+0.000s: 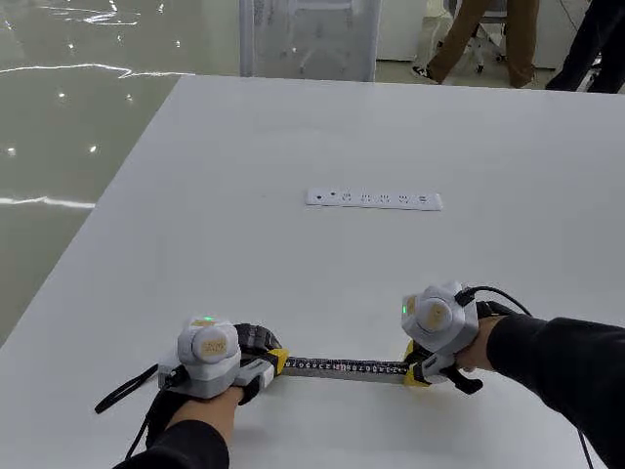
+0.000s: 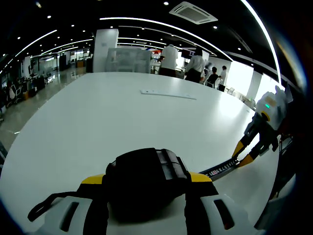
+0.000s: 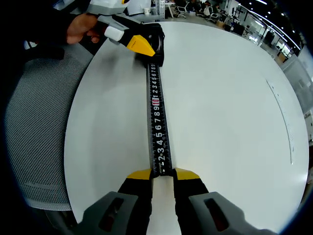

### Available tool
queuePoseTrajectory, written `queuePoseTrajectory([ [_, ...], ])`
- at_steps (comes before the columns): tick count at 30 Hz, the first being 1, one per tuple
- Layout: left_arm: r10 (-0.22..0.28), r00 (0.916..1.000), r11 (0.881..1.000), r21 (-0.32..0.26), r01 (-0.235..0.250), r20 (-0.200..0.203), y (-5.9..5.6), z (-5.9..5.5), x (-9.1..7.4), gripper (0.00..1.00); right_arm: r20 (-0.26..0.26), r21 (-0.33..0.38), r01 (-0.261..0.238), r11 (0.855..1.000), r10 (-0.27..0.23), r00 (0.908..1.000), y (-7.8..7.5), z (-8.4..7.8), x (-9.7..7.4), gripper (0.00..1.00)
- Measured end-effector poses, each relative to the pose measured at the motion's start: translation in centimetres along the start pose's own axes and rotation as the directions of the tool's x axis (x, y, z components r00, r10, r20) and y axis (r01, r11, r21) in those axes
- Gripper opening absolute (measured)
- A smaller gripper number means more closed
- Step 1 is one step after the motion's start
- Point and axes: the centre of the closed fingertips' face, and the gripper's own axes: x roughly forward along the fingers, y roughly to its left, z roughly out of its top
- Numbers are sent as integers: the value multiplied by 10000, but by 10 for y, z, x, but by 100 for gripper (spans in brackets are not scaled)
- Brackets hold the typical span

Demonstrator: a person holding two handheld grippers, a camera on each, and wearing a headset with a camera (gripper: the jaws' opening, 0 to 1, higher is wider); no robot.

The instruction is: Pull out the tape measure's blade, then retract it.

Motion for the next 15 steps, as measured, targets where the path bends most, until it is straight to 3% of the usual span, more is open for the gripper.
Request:
queuePoseTrajectory([
  [15, -46, 10000, 9999, -141, 47, 20, 0, 0, 0, 59, 266, 15, 28, 10000, -28, 9996, 2, 10, 3, 12],
])
